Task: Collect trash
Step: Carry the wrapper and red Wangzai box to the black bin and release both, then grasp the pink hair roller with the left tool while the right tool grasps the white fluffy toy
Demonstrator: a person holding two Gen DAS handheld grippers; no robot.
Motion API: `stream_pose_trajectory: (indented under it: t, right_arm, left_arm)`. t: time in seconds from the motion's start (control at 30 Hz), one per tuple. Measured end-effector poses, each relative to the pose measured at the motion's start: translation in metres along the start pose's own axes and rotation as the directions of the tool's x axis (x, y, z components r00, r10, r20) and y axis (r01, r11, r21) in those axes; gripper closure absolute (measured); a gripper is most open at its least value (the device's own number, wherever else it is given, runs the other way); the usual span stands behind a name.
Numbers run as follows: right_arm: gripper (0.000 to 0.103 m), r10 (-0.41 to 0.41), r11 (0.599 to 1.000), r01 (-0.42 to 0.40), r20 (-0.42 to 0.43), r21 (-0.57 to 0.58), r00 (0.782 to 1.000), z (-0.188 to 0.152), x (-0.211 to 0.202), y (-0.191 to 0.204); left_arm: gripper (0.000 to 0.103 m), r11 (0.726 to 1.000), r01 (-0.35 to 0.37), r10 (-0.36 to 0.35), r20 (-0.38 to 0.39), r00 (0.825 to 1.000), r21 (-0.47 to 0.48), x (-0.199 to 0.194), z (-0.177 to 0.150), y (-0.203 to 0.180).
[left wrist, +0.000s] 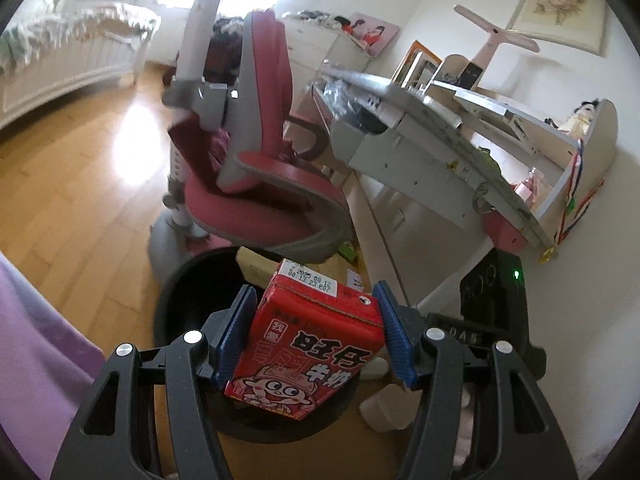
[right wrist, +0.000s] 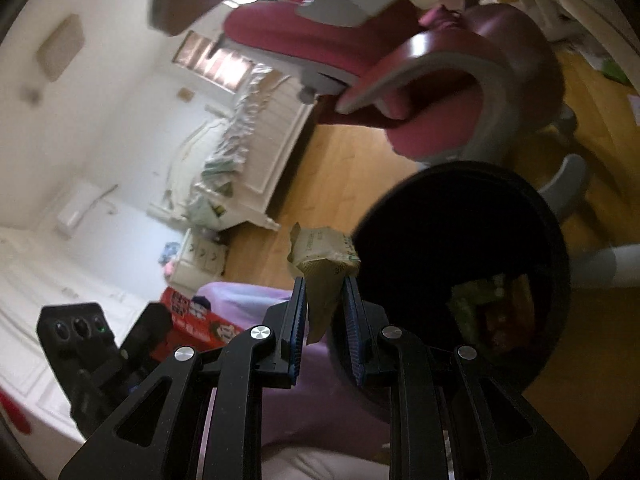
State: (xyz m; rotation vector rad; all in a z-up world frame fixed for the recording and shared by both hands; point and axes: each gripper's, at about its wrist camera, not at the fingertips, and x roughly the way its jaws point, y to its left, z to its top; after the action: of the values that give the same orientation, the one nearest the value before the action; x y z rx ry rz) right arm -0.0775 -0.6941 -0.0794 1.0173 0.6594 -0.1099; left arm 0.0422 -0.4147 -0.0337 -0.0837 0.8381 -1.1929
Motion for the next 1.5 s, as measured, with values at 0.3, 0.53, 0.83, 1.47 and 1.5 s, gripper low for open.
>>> stream_pose_trajectory:
  t: [0.3,0.53,0.83,1.47,1.5]
  right_arm:
    - [0.083,-0.038,0.999,0.038,-0.016,0.021,0.999,-0.004,0.007,-0.012]
    - [0.067,-0.076,0.996,0.077,-0.017,0.05,0.997,-0.006,0.003,-0.019]
    - [0.041,-0.058,0.998,0.058,-0.015,0.0,0.998,-0.013,0.004,0.016]
    - [0.029,0.008,0.919,-0.104,-0.246,-0.379,0.969,-0.11,0.078,0.219]
    - [0.029,0.01,0.908,-0.12,-0.266,-0.402,0.964,-0.119,0.084,0.232]
  left_arm:
    - [0.043,1.0,-0.011,0.011,-0.059,0.998,-0.01,0.037,-0.002,-0.002]
    - [0.022,0.996,-0.084,0.084,-0.068,0.994,-0.003,0.033,0.009,-0.006]
    - [0.022,0.996,-0.086,0.086,-0.021,0.996,-0.016,-0.017,0.002,-0.017]
    - [0.008,0.842,-0.331,0.475,0.294,0.829,-0.426,-0.295,-0.073,0.108]
    - [0.008,0.825,-0.341,0.497,0.292,0.817,-0.451,-0.308,-0.079,0.119]
